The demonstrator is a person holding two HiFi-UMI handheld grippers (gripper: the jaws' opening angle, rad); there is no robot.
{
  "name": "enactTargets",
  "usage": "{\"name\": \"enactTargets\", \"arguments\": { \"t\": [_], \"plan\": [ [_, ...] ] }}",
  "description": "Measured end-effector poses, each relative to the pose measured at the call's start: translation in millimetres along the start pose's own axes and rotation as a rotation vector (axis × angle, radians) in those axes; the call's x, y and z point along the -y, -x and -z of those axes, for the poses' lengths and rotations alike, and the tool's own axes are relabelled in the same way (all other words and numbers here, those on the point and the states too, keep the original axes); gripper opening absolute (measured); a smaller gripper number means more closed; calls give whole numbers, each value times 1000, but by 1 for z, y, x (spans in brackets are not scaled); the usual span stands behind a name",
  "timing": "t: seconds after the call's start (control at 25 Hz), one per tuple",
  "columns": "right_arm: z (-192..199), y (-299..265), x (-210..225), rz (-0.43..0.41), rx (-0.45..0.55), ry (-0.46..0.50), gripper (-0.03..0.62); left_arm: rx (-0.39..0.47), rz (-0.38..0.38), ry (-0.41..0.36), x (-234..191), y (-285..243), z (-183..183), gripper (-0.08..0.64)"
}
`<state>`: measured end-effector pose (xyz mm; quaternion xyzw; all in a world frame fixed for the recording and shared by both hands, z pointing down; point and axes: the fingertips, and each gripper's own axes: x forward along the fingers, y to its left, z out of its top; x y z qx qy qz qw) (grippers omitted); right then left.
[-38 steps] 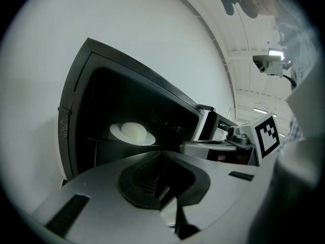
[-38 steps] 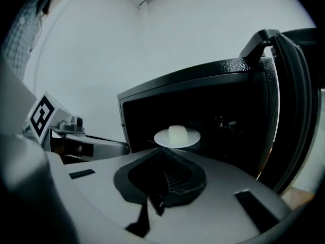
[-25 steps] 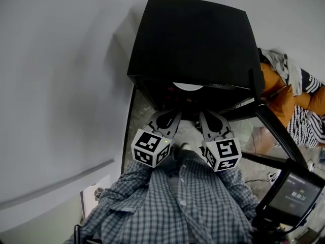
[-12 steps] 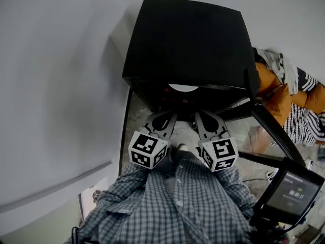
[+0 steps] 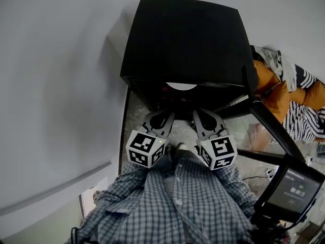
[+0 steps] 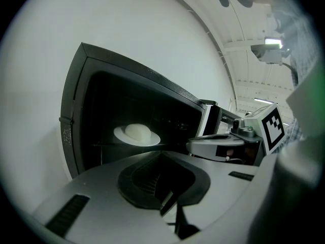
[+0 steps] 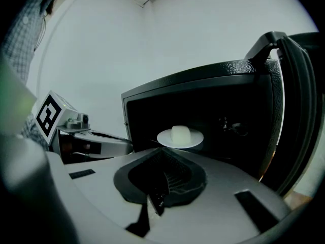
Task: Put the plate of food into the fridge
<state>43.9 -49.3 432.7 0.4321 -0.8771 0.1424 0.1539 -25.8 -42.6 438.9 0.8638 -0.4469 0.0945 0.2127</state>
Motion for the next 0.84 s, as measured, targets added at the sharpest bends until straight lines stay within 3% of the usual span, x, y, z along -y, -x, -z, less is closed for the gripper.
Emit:
{"name": "enactTargets", "arguments": {
  "t": [0.84],
  "plan": [
    [-1,0,2,-5,9,1,6,-6,-5,-2,-2,-2,1,6]
  ]
}}
